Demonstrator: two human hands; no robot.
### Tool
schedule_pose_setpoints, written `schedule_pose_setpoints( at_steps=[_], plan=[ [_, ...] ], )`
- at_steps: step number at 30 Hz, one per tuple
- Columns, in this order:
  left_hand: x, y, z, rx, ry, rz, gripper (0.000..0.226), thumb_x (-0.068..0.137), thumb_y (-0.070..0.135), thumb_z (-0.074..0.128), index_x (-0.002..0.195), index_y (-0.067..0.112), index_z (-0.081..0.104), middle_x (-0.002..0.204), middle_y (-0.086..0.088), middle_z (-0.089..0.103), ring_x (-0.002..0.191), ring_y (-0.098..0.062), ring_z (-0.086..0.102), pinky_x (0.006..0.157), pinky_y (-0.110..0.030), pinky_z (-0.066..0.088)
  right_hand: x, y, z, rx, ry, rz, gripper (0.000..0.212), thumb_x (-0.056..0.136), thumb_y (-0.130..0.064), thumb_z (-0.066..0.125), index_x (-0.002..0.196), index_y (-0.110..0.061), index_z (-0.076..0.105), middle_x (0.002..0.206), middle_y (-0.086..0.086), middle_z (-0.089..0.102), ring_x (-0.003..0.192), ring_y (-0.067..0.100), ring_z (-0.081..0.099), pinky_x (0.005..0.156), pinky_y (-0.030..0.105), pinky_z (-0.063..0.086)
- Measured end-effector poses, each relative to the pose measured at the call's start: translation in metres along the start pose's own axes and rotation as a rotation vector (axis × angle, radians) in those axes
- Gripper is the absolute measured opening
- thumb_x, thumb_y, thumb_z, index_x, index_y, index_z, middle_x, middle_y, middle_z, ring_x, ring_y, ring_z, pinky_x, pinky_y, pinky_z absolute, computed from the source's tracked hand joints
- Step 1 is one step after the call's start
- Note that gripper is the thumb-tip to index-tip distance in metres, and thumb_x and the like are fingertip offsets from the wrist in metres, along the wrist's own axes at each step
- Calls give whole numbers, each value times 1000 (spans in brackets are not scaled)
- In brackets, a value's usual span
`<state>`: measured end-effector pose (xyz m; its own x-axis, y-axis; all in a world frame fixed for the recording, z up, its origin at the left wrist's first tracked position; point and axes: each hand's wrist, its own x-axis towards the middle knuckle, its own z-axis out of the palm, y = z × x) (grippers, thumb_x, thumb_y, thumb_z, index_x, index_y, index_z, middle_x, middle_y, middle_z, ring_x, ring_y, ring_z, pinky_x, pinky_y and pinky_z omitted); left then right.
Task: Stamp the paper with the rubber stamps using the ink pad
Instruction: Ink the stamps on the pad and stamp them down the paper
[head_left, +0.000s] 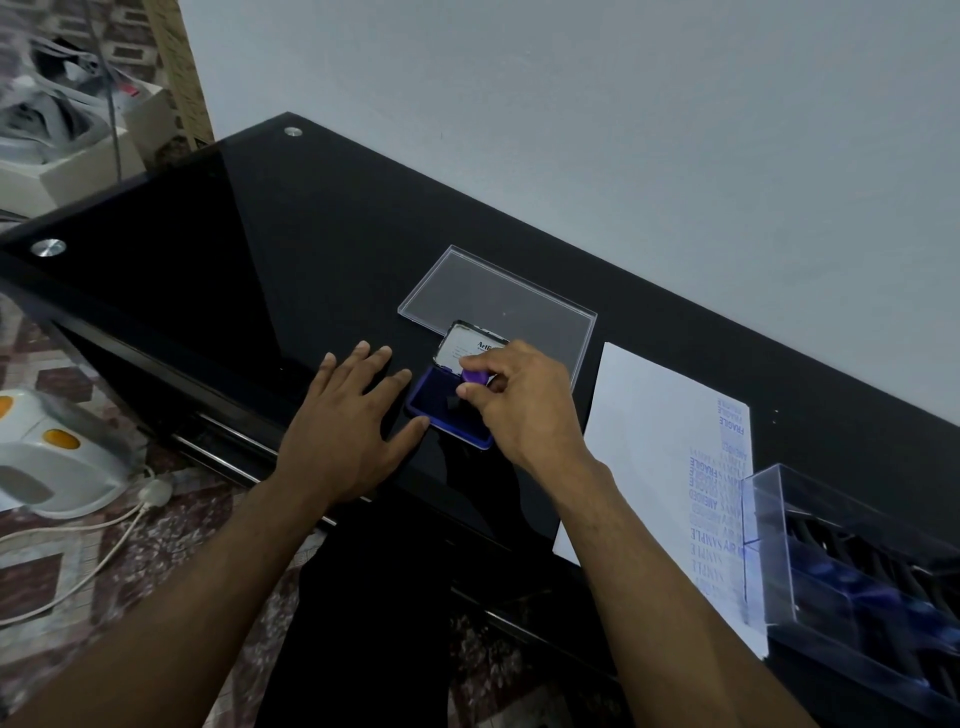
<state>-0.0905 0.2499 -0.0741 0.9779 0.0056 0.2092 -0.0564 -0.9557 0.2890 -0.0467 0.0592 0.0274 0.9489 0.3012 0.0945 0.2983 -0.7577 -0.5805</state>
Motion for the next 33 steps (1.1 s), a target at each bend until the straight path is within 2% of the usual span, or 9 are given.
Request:
schedule_pose_setpoints(
  at_steps=[11, 17, 24, 28, 33],
  plan=[
    [-1, -1, 1, 4, 11, 7, 76, 92, 73, 28, 147, 25, 48, 160, -6, 35, 153, -22, 17, 125, -48, 9, 0, -1, -2, -17, -11, -6, 32, 85, -21, 75, 116, -21, 72, 112, -3, 65, 96, 10, 61, 94, 33, 53],
    [0, 0, 0, 15, -14, -3, 78, 91, 75, 25, 148, 27, 45, 162, -5, 31, 154, -20, 14, 125, -45, 4, 0, 1, 0, -17, 2, -11, 31, 85, -22, 75, 116, -22, 72, 112, -4, 64, 96, 9, 61, 93, 32, 53],
    [1, 0, -4, -8, -40, -7, 82, 88, 76, 24, 149, 26, 45, 162, -6, 32, 154, -22, 15, 125, -46, 5, -4, 4, 1, 14, 17, -32, 29, 88, -23, 73, 116, -23, 71, 117, -4, 63, 97, 10, 62, 93, 35, 55],
    [4, 11, -12, -100, -16, -28, 82, 86, 75, 33, 148, 22, 47, 158, -7, 38, 152, -24, 21, 125, -49, 12, -11, 8, -7, 68, 99, -19, 29, 89, -23, 72, 118, -22, 70, 117, -4, 63, 85, 6, 62, 86, 27, 57],
    [15, 47, -15, -124, -8, 37, 77, 88, 70, 37, 146, 20, 48, 157, -7, 40, 151, -24, 25, 125, -49, 14, -22, 26, -33, 87, 176, 19, 34, 87, -23, 73, 121, -22, 68, 118, -2, 64, 97, 12, 64, 90, 26, 56]
  ],
)
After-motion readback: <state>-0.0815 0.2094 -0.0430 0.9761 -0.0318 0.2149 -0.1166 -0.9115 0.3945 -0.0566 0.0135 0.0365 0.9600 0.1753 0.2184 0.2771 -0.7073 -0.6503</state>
